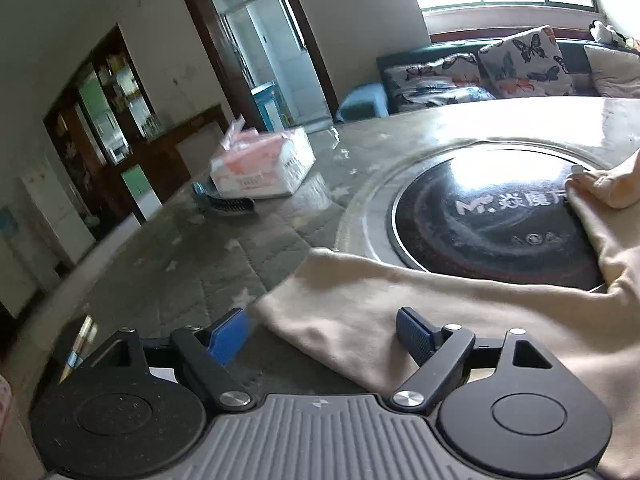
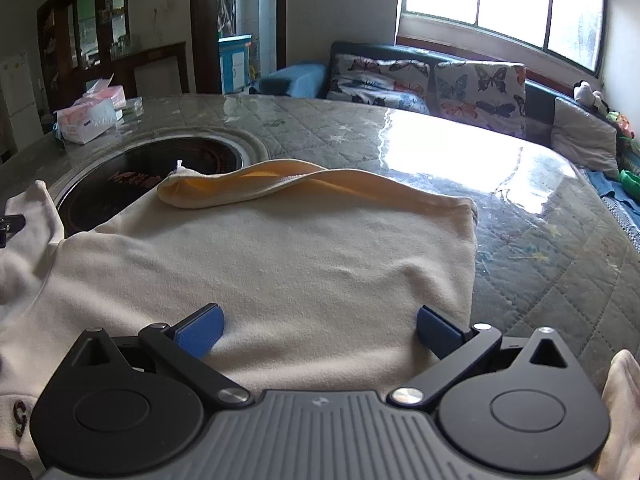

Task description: Fold clothes

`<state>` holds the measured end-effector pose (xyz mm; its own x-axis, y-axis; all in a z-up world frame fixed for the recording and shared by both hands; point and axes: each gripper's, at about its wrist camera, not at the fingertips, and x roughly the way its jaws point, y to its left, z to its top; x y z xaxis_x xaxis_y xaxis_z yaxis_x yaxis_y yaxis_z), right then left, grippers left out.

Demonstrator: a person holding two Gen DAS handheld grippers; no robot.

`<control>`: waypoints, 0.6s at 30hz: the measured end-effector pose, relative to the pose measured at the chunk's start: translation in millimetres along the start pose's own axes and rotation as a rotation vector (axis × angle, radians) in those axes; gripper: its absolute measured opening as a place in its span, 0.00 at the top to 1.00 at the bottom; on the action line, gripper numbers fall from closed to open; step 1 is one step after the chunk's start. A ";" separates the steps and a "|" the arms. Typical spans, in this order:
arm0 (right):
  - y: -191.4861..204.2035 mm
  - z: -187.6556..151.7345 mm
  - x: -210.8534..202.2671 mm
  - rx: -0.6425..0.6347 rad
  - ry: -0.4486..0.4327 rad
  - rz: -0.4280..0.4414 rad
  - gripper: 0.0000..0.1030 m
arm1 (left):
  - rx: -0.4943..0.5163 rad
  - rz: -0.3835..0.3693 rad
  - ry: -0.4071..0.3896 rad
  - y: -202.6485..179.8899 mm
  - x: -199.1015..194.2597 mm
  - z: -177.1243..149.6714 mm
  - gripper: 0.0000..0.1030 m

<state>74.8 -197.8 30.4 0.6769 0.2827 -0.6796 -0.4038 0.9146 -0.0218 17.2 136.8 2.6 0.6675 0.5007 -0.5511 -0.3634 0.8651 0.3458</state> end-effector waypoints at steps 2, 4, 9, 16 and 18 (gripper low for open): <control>-1.1 4.8 2.4 -0.010 0.023 0.012 0.00 | -0.003 0.007 0.008 4.0 0.4 -0.9 0.18; -2.6 10.8 6.3 -0.015 0.039 0.023 0.00 | -0.009 0.019 0.015 8.2 -0.2 -2.6 0.18; -2.6 26.4 20.5 -0.019 0.057 0.030 0.00 | -0.033 0.036 0.025 21.7 -2.7 -10.4 0.18; 7.1 54.6 50.2 -0.043 0.077 0.055 0.00 | -0.044 0.039 0.037 24.5 -3.3 -9.5 0.18; 10.6 63.0 59.8 -0.046 0.080 0.065 0.00 | -0.050 0.035 0.037 25.8 -3.2 -10.0 0.18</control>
<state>149.7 -153.0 35.7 0.5976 0.3156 -0.7370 -0.4745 0.8802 -0.0079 -0.8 157.8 5.6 0.6298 0.5304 -0.5675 -0.4187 0.8472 0.3271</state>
